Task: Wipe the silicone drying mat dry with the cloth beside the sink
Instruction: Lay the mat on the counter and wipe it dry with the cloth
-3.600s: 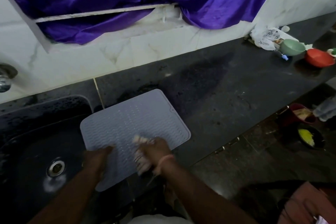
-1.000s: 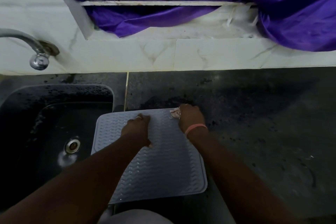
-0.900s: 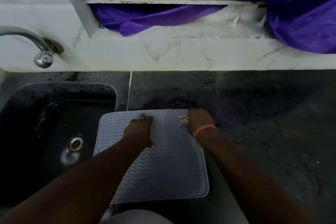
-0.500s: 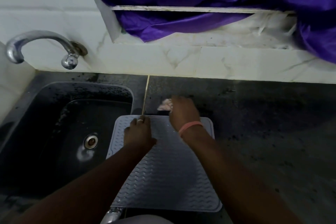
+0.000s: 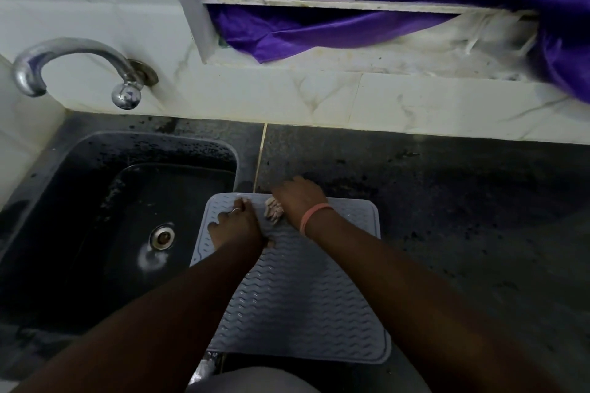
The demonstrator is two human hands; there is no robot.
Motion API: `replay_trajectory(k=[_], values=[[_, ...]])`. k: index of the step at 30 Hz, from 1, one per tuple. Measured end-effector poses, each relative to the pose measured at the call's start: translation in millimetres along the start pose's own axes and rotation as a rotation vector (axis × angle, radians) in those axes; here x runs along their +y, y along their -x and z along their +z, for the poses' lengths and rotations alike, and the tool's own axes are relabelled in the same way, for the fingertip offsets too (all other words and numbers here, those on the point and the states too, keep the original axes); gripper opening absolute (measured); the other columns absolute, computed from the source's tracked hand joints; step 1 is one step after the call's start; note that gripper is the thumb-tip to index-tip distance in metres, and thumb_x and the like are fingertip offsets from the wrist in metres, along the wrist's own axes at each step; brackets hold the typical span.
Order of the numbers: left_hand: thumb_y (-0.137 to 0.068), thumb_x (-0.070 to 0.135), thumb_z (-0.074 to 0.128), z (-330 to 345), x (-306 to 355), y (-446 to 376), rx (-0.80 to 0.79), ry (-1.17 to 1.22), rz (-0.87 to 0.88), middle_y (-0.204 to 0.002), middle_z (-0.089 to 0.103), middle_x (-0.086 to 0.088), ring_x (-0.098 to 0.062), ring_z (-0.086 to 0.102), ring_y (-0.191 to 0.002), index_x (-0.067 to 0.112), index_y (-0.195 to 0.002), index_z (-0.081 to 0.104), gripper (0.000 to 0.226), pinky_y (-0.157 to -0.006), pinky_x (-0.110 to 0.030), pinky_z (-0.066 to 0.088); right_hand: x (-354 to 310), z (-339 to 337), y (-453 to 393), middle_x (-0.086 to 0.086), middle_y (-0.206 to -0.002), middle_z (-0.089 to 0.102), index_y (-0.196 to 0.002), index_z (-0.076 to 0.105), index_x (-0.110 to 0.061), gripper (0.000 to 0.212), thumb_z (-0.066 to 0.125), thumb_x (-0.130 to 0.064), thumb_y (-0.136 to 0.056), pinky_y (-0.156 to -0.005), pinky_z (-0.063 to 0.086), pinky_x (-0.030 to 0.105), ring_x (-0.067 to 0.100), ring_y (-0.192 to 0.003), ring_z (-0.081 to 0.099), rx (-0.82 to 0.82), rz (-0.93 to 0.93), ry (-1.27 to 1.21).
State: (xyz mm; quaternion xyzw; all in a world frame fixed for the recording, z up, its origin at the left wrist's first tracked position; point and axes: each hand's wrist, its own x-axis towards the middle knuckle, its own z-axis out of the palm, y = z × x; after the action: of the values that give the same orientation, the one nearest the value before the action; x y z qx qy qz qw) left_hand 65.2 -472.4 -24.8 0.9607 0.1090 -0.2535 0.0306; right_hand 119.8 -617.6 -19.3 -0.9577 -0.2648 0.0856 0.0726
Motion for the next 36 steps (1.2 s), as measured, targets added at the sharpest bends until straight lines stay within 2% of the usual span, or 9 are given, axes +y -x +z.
replay_trajectory(k=[4, 11, 16, 19, 22, 25, 29, 32, 36], values=[[-0.076, 0.054, 0.077, -6.5, 5.4, 3.5, -0.025, -0.009, -0.033, -0.156, 0.036, -0.009, -0.036, 0.043, -0.134, 0.015, -0.158, 0.01, 0.113, -0.105, -0.056, 0.039, 36.2, -13.7, 19.9, 0.014, -0.107, 0.068, -0.105, 0.064, -0.011, 0.021, 0.061, -0.017, -0.085, -0.086, 0.052, 0.041, 0.036, -0.104, 0.058, -0.097, 0.019, 0.016], [-0.075, 0.055, 0.079, -8.4, 7.3, 4.0, -0.072, -0.019, -0.047, -0.159, 0.031, -0.009, -0.038, 0.038, -0.139, 0.014, -0.159, 0.006, 0.118, -0.108, -0.058, 0.035, 108.0, -31.8, 78.4, 0.011, -0.108, 0.069, -0.106, 0.066, -0.015, 0.022, 0.065, -0.016, -0.084, -0.089, 0.05, 0.037, 0.033, -0.103, 0.061, -0.211, 0.162, 0.101], [-0.08, 0.052, 0.076, -8.9, 7.7, 4.9, -0.05, -0.021, -0.018, -0.159, 0.032, -0.011, -0.037, 0.043, -0.135, 0.01, -0.158, 0.007, 0.112, -0.108, -0.055, 0.039, 136.6, -70.7, 93.5, 0.009, -0.105, 0.072, -0.104, 0.071, -0.014, 0.03, 0.079, -0.029, -0.079, -0.084, 0.056, 0.035, 0.027, -0.096, 0.068, -0.516, 0.39, 0.298], [-0.082, 0.051, 0.074, -9.1, 6.2, 4.1, -0.042, -0.007, -0.002, -0.159, 0.032, -0.013, -0.037, 0.044, -0.133, 0.008, -0.158, 0.006, 0.111, -0.107, -0.053, 0.041, 132.3, -95.5, 80.3, 0.009, -0.103, 0.074, -0.098, 0.074, -0.012, 0.024, 0.077, -0.03, -0.081, -0.086, 0.052, 0.028, 0.026, -0.094, 0.069, -0.354, 0.423, 0.152], [-0.082, 0.049, 0.074, -8.3, 3.7, 7.0, -0.014, 0.039, 0.014, -0.157, 0.035, -0.014, -0.036, 0.045, -0.132, 0.007, -0.158, 0.006, 0.11, -0.105, -0.052, 0.043, 87.9, -99.7, 43.0, 0.01, -0.107, 0.071, -0.107, 0.069, -0.013, 0.023, 0.069, -0.02, -0.085, -0.085, 0.049, 0.031, 0.03, -0.1, 0.067, -0.148, 0.307, -0.02], [-0.082, 0.05, 0.073, -2.5, 0.2, 10.2, 0.051, 0.081, 0.022, -0.157, 0.035, -0.016, -0.037, 0.042, -0.134, 0.008, -0.158, 0.003, 0.112, -0.107, -0.053, 0.04, 31.9, -77.3, -4.4, 0.012, -0.109, 0.068, -0.108, 0.064, -0.016, 0.022, 0.065, -0.021, -0.087, -0.077, 0.046, 0.031, 0.032, -0.1, 0.064, -0.106, 0.146, -0.216], [-0.07, 0.072, 0.072, 3.1, -13.9, 7.1, -0.009, 0.133, -0.117, -0.167, -0.005, -0.017, -0.039, 0.021, -0.147, 0.005, -0.158, -0.007, 0.135, -0.112, -0.051, 0.031, -34.2, -46.3, -59.8, 0.012, -0.114, 0.064, -0.115, 0.058, -0.02, 0.025, 0.061, -0.019, -0.09, -0.083, 0.05, 0.035, 0.032, -0.099, 0.061, -0.122, -0.075, -0.306], [-0.069, 0.08, 0.064, 11.2, -22.0, 1.9, -0.035, 0.158, -0.196, -0.166, 0.007, -0.017, -0.039, 0.019, -0.147, 0.009, -0.159, 0.005, 0.129, -0.112, -0.051, 0.029, -63.1, -26.0, -84.5, 0.005, -0.101, 0.064, -0.103, 0.061, -0.024, 0.014, 0.062, -0.023, -0.089, -0.078, 0.048, 0.032, 0.03, -0.093, 0.062, -0.198, -0.247, -0.198], [-0.057, 0.085, 0.067, 18.7, -24.3, -6.7, -0.121, 0.248, -0.249, -0.165, 0.02, -0.009, -0.039, 0.01, -0.15, 0.022, -0.157, 0.017, 0.129, -0.115, -0.056, 0.023, -71.4, 10.2, -96.4, 0.002, -0.11, 0.071, -0.11, 0.066, -0.026, 0.023, 0.064, -0.023, -0.087, -0.092, 0.046, 0.039, 0.026, -0.097, 0.059, -0.245, -0.398, 0.126]])
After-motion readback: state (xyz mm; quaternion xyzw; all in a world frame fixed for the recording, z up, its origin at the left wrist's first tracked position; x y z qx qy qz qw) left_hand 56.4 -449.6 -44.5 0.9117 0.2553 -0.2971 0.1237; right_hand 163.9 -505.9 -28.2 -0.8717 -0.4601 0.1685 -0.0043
